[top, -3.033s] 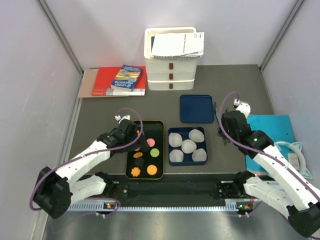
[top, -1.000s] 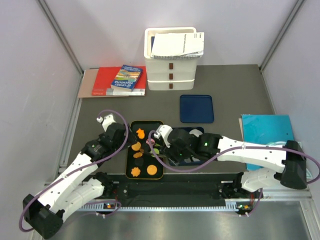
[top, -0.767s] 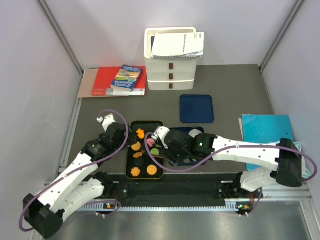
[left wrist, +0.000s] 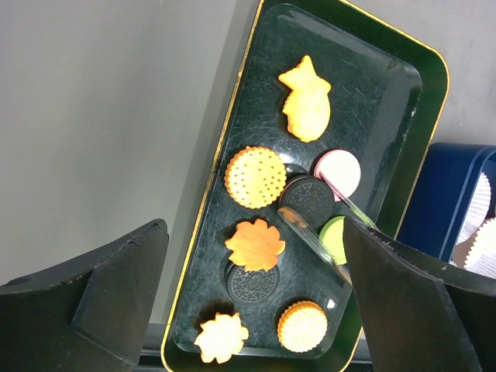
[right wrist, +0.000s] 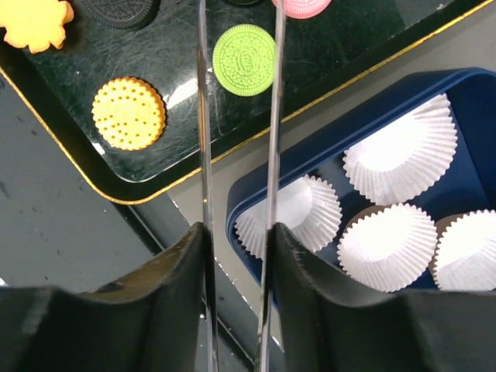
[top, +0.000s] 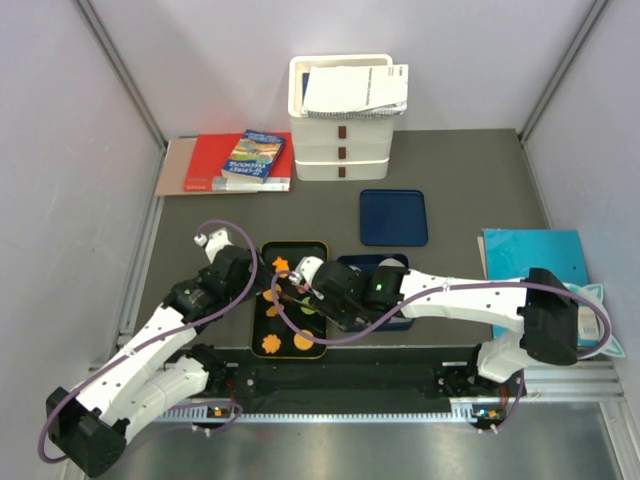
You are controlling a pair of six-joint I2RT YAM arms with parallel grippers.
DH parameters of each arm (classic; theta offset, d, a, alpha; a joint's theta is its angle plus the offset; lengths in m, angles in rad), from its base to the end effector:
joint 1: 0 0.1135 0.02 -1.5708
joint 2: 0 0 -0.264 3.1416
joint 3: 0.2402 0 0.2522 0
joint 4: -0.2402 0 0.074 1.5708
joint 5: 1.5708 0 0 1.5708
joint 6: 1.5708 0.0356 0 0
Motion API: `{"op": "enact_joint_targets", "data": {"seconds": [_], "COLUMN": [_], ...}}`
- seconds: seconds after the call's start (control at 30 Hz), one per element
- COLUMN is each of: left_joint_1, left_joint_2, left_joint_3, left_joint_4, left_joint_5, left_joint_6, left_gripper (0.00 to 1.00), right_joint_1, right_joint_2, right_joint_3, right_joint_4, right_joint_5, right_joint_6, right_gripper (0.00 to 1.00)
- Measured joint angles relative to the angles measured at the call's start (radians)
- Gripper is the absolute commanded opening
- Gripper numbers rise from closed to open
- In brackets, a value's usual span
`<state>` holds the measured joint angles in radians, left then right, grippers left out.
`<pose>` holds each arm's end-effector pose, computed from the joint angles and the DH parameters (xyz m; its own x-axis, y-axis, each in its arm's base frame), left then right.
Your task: Pack the cookies
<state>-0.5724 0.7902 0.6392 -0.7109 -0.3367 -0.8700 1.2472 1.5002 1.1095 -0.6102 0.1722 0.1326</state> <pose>0.1371 -0.0743 0.2419 -0.6640 -0.4303 -0.6115 -0.2746 0.9010 -0.3359 0.1042 0.2916 0.2472 -0.3850 -0.7382 -0.5539 -0.8613 0.5030 -0.0717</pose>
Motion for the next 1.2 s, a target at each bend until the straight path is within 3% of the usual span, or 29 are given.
{"op": "enact_joint_targets", "data": {"seconds": [0.17,0.3,0.93,1.2], "left_joint_1": [0.0,0.0,0.0,0.0], "left_joint_2": [0.0,0.0,0.0,0.012], "left_joint_3": [0.0,0.0,0.0,-0.009], "left_joint_4": [0.0,0.0,0.001,0.01], "left_joint_5": [0.003,0.003,0.003,0.008], "left_joint_6": [0.0,0.0,0.0,0.0], "left_gripper": [0.99,0.98,0.99,0.99], "right_joint_1": [0.0,0.0,-0.003,-0.046], "right_joint_2": [-0.002,-0.026,-0.275,-0.412], "right_joint_3": [0.0,0.0,0.042,-0.064], "right_joint_4": [-0.002,-0.016,-0.187,-0.221], "right_joint_5": [0.011,0.027,0.229,0.244], "right_joint_6": [0.002,0.006,0.063,0.131], "right_gripper": [0.33,0.26,0.24,0.24]}}
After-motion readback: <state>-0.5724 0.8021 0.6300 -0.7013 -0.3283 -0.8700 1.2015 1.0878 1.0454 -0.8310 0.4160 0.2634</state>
